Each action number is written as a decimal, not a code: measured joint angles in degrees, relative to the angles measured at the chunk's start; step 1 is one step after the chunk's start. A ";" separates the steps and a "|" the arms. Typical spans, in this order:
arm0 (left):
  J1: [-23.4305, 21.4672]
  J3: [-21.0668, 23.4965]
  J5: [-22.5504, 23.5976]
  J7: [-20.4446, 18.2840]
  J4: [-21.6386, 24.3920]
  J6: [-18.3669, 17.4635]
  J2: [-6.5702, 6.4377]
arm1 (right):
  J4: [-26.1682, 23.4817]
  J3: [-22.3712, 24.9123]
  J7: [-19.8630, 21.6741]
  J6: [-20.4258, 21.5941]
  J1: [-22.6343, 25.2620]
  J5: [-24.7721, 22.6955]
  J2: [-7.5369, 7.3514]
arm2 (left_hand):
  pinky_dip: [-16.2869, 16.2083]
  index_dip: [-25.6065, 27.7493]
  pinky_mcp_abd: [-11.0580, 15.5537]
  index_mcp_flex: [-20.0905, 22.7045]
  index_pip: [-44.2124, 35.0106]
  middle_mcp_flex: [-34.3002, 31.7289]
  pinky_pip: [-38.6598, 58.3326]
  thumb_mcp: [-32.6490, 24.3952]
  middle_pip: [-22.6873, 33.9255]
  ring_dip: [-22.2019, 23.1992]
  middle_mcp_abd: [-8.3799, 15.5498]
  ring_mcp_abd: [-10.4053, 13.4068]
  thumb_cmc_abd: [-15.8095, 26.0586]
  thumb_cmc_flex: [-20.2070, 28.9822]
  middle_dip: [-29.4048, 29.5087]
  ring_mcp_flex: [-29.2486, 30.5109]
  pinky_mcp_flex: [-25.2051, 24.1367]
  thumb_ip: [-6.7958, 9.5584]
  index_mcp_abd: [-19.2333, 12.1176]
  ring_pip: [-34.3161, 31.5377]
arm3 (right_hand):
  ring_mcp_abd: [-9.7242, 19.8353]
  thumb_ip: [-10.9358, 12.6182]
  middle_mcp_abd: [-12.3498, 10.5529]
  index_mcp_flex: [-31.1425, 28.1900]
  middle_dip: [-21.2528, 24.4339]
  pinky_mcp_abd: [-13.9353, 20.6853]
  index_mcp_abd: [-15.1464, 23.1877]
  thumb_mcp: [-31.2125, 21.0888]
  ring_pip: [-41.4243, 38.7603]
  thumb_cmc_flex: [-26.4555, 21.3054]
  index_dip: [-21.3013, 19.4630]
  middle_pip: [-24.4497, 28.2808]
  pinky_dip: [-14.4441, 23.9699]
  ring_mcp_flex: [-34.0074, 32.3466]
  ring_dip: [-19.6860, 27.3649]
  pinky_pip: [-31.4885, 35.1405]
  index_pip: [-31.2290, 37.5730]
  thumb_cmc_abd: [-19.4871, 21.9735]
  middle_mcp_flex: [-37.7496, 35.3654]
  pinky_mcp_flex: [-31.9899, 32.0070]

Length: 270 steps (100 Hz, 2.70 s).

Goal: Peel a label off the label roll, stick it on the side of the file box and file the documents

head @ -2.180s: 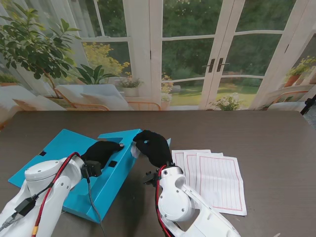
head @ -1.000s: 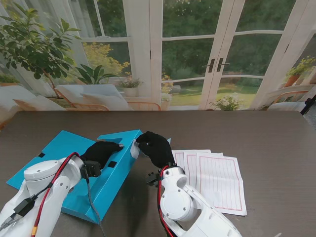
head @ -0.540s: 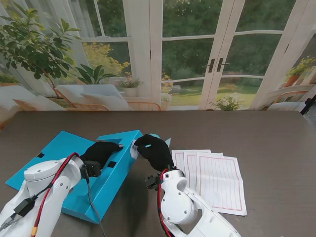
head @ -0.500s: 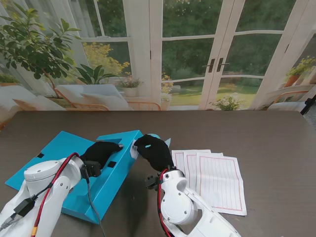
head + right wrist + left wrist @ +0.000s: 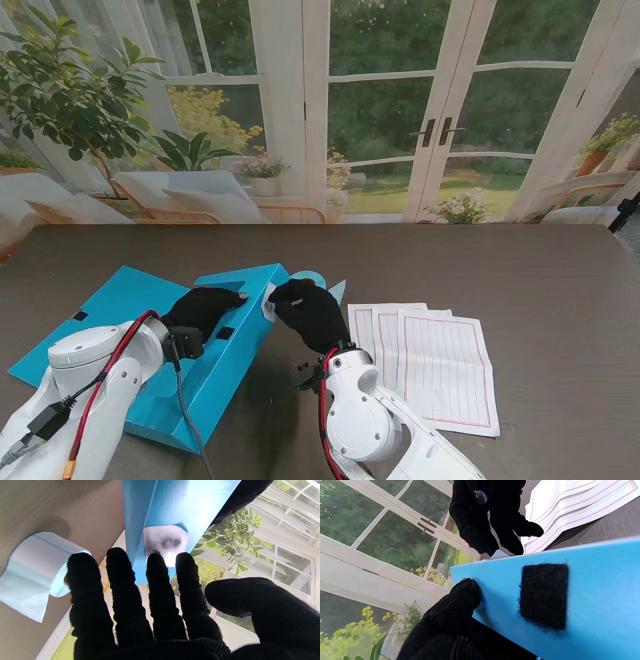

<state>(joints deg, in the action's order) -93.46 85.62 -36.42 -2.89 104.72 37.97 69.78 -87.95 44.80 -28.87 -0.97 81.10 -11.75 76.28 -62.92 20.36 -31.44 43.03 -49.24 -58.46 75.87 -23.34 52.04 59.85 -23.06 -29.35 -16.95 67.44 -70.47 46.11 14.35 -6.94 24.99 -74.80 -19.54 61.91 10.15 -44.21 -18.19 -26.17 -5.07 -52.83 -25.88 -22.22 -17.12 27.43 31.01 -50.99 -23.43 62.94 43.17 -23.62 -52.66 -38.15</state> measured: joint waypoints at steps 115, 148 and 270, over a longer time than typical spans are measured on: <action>-1.47 1.03 2.30 4.85 1.46 1.10 1.09 | -5.82 5.62 4.46 -1.72 0.53 -4.42 -2.78 | -0.01 0.00 -0.01 0.00 0.11 0.00 0.00 0.00 0.35 0.00 0.00 -0.01 -0.07 0.00 -0.02 0.00 -0.01 0.00 0.01 0.00 | 0.00 -0.11 0.00 3.60 -0.13 0.09 0.26 0.68 0.06 0.11 0.00 -0.45 0.00 1.94 0.24 -0.92 0.84 0.00 2.07 0.00; -0.90 0.28 4.35 6.82 1.45 2.37 1.60 | -8.20 8.63 6.98 0.00 2.47 -5.31 -4.31 | -0.01 0.00 -0.01 0.00 0.11 0.00 0.00 0.05 0.35 0.00 -0.01 -0.02 -0.08 0.00 -0.02 0.00 -0.01 -0.01 0.01 0.00 | 0.00 -0.69 0.00 3.60 -0.13 0.66 0.26 1.27 0.06 0.11 0.00 -0.45 0.00 2.19 0.25 -1.61 0.84 0.05 2.07 0.00; 6.87 -4.36 12.68 16.41 -5.51 9.98 5.50 | -11.20 15.18 8.88 5.39 8.44 -4.94 -6.20 | 0.07 -0.02 -0.02 -0.31 0.01 0.82 -0.05 0.65 -0.60 0.00 -0.19 -0.04 -0.09 -0.01 0.02 -0.55 -1.08 -0.04 -0.19 0.33 | 0.00 -0.69 0.00 3.60 -0.13 0.67 0.26 1.34 0.06 0.12 0.00 -0.45 0.10 2.19 0.25 -1.88 0.83 0.57 2.07 0.00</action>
<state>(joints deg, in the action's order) -86.59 81.26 -23.74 13.53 99.21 47.95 75.28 -99.15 59.98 -19.99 4.42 89.55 -16.70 70.08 -62.85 20.34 -31.46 42.73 -49.24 -57.64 75.82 -22.69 51.44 59.85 -23.25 -29.38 -17.05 67.43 -70.45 45.56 13.27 -6.98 24.80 -74.47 -19.54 61.22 10.15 -40.62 -18.31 -25.50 -4.81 -51.49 -25.83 -22.10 -17.12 26.98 31.11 -48.80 -23.18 61.05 44.01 -23.05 -50.59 -38.15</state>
